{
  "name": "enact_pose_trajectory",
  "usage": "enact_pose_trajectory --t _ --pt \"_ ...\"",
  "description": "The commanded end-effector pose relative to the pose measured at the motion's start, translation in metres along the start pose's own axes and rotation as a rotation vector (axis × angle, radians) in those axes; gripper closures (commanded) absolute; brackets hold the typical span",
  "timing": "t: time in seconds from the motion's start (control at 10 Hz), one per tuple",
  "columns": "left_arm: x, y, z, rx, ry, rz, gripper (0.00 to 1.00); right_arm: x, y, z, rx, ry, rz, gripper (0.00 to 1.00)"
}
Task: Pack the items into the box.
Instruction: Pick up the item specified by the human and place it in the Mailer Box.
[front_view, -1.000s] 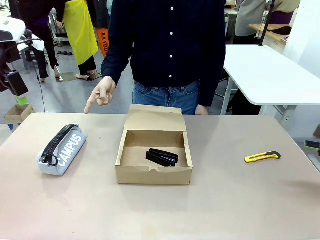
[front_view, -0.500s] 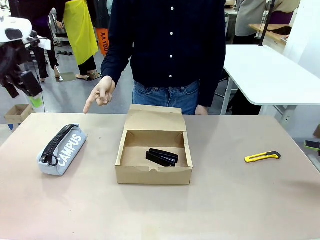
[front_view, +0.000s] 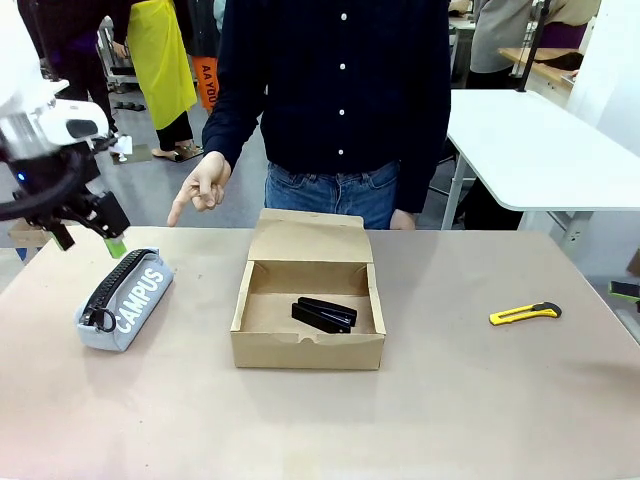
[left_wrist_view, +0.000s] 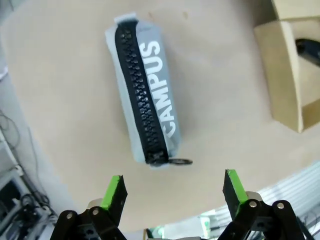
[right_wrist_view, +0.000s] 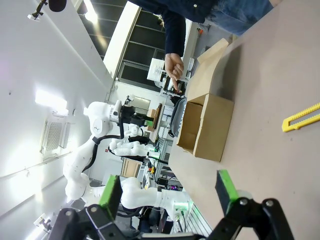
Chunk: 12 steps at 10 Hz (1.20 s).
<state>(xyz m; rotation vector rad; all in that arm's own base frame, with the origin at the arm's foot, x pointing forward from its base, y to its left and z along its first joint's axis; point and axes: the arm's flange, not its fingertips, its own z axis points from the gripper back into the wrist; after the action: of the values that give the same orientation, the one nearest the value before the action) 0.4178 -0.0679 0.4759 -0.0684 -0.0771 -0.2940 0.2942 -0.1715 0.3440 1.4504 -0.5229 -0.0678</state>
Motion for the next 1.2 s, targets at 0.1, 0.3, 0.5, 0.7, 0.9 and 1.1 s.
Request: enact_pose_trajectory --t 0.1,0.3,0.5,0.7,0.9,1.1 --pt "0.005 0.000 -0.039 0.003 0.012 0.062 0.00 -0.003 0.002 0.003 0.005 0.012 0.001 0.00" --pt "0.012 0.004 -0.062 0.025 -0.014 0.103 0.00 -0.003 0.002 0.003 0.005 0.012 0.001 0.00" --pt "0.023 0.012 -0.080 0.083 -0.032 0.169 0.00 -0.003 0.002 0.003 0.005 0.012 0.001 0.00" --pt "0.031 0.021 -0.102 0.078 -0.021 0.197 0.00 -0.003 0.002 0.003 0.005 0.012 0.001 0.00" --pt "0.035 0.028 -0.115 0.074 0.010 0.186 0.00 -0.003 0.002 0.003 0.005 0.012 0.001 0.00" --pt "0.041 0.033 -0.125 0.089 0.031 0.198 0.00 -0.003 0.002 0.003 0.005 0.012 0.001 0.00"
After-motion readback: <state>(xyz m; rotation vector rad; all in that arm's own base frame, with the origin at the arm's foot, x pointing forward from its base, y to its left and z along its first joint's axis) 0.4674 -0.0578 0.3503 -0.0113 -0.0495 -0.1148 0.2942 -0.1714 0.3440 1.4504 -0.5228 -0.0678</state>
